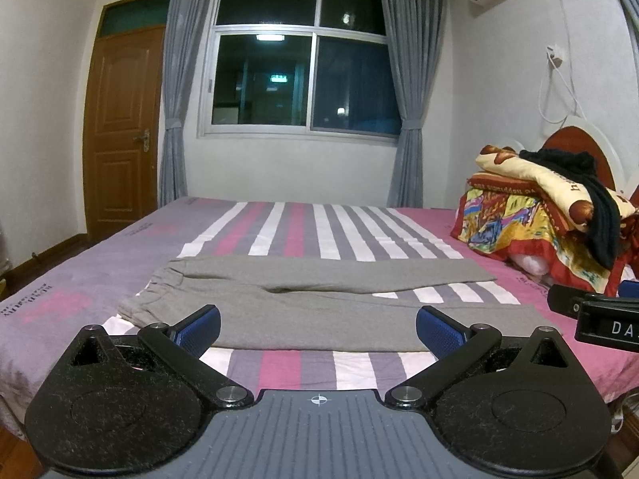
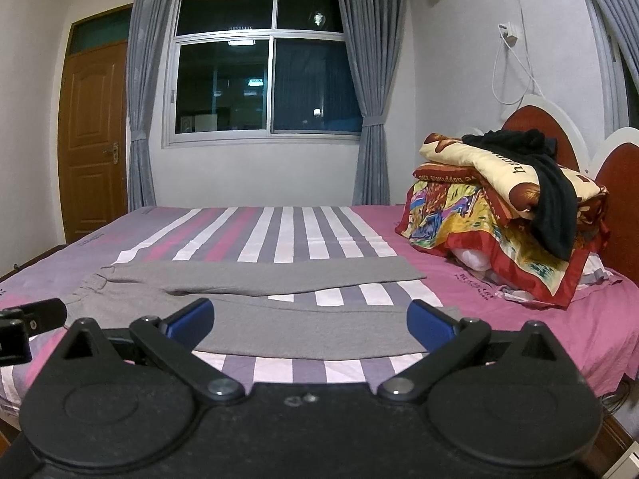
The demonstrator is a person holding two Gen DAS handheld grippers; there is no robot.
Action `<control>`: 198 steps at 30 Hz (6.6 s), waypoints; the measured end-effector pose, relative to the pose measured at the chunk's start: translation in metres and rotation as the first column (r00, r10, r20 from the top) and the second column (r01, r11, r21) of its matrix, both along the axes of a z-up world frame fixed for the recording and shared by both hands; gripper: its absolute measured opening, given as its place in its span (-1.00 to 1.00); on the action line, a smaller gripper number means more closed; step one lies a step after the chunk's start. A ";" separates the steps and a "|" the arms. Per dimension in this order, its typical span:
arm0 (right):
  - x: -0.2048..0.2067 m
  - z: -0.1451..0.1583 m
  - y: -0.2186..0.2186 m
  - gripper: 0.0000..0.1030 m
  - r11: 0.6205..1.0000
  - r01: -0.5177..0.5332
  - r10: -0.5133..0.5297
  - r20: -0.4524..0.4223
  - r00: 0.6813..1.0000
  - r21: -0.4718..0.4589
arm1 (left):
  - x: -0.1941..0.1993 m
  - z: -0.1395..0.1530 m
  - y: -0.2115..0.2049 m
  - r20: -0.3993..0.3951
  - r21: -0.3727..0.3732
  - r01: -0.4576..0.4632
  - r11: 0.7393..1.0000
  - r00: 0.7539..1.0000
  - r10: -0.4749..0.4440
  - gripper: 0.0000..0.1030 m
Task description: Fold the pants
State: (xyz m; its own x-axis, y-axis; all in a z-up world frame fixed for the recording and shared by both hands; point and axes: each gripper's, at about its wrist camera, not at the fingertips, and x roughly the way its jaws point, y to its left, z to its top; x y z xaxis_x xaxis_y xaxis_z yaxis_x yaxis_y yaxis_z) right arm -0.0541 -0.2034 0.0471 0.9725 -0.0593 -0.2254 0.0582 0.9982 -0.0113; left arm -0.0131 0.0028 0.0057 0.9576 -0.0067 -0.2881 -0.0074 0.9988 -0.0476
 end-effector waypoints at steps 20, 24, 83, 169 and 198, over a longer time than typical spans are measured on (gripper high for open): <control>0.000 -0.004 -0.005 1.00 1.000 0.016 -0.017 0.008 1.000 0.016 | 0.000 0.000 -0.001 0.000 0.002 0.002 1.000 1.000 -0.002 1.00; 0.000 -0.004 -0.004 1.00 1.000 0.017 -0.017 0.009 1.000 0.016 | 0.000 0.000 -0.001 0.000 0.003 0.001 1.000 1.000 -0.001 1.00; 0.670 -0.127 0.078 0.19 0.627 -0.779 0.638 -0.593 0.491 0.030 | 0.633 -0.171 0.350 -0.518 -0.120 0.232 0.965 0.815 -0.260 0.28; 0.310 -0.168 -0.044 -0.92 0.892 -0.105 0.287 -0.371 0.883 0.441 | 0.312 -0.173 0.320 -0.336 -0.545 -0.114 0.830 0.938 -0.091 -0.52; 0.287 -0.128 -0.037 -0.19 0.900 -0.022 0.201 -0.370 0.907 0.436 | 0.290 -0.145 0.304 -0.407 -0.373 -0.202 0.905 0.913 0.036 -0.51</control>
